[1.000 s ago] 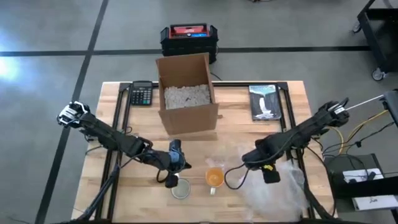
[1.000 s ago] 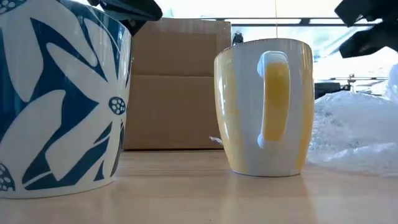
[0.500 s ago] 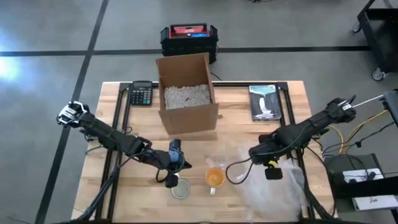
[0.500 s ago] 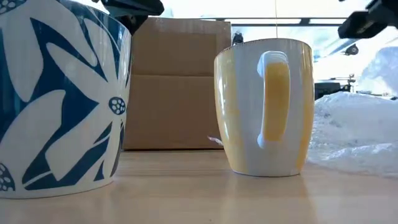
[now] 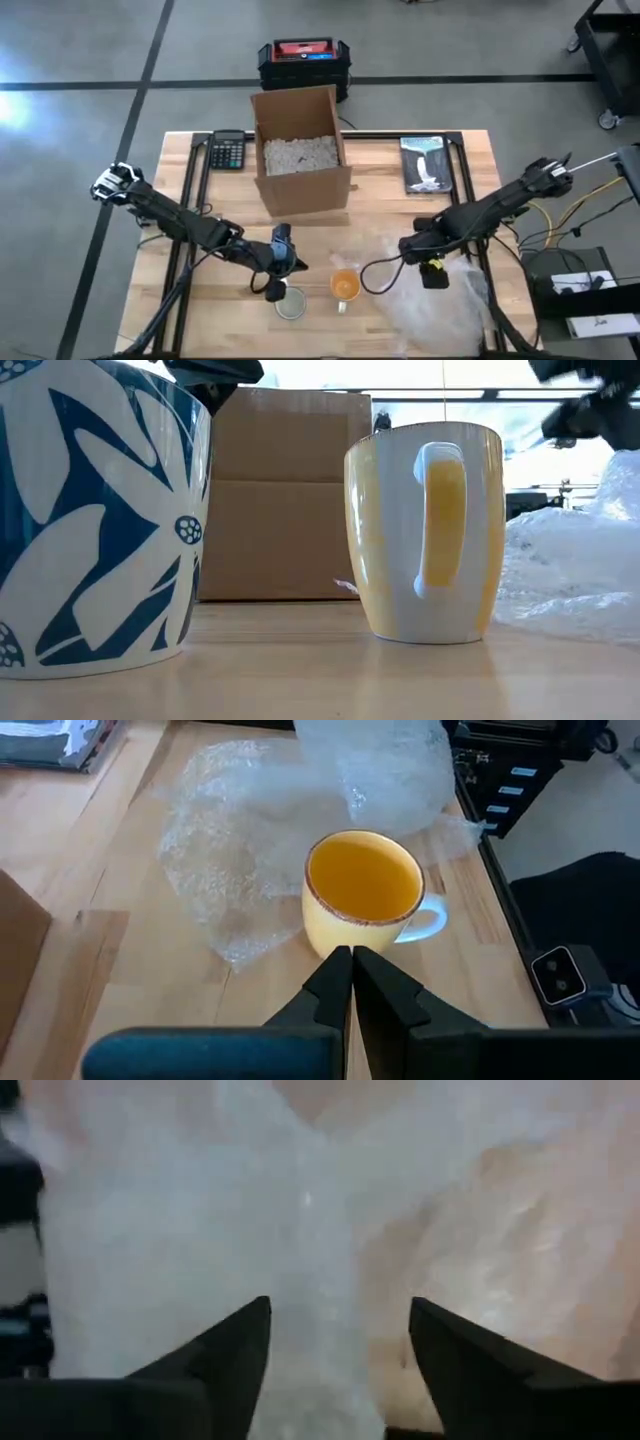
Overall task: Wrap mug
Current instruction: Prepare the transparent bubble wrap
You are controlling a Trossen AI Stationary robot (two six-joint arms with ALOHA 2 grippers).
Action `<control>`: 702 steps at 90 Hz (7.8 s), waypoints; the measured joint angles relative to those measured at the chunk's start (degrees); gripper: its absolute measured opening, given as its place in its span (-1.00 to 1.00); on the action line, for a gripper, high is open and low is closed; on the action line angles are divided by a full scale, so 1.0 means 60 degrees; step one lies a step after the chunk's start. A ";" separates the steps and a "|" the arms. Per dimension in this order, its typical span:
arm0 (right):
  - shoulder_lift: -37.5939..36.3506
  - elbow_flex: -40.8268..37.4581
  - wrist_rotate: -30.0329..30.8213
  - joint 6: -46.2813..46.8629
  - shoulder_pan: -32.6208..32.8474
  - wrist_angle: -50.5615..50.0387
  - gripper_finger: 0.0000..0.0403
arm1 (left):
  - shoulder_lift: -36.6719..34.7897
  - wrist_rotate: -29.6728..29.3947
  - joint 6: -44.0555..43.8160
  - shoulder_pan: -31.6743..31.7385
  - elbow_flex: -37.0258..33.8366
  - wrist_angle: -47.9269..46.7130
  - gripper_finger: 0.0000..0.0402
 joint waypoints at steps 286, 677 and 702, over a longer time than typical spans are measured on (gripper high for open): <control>-0.0899 0.5398 0.6003 -0.1789 -0.0732 -0.0688 -0.08 | 0.0946 -0.7112 -0.1181 0.0089 0.4717 -0.9378 -1.00; -0.0505 -0.0263 0.4308 0.1422 0.0101 0.4303 -0.17 | -0.0863 0.3343 -0.7517 -0.1938 0.1833 -1.2247 -0.29; -0.0085 0.0338 0.2597 0.0343 0.0794 0.8185 -0.09 | -0.1265 0.1805 -0.7485 -0.2498 0.1746 -1.0172 0.26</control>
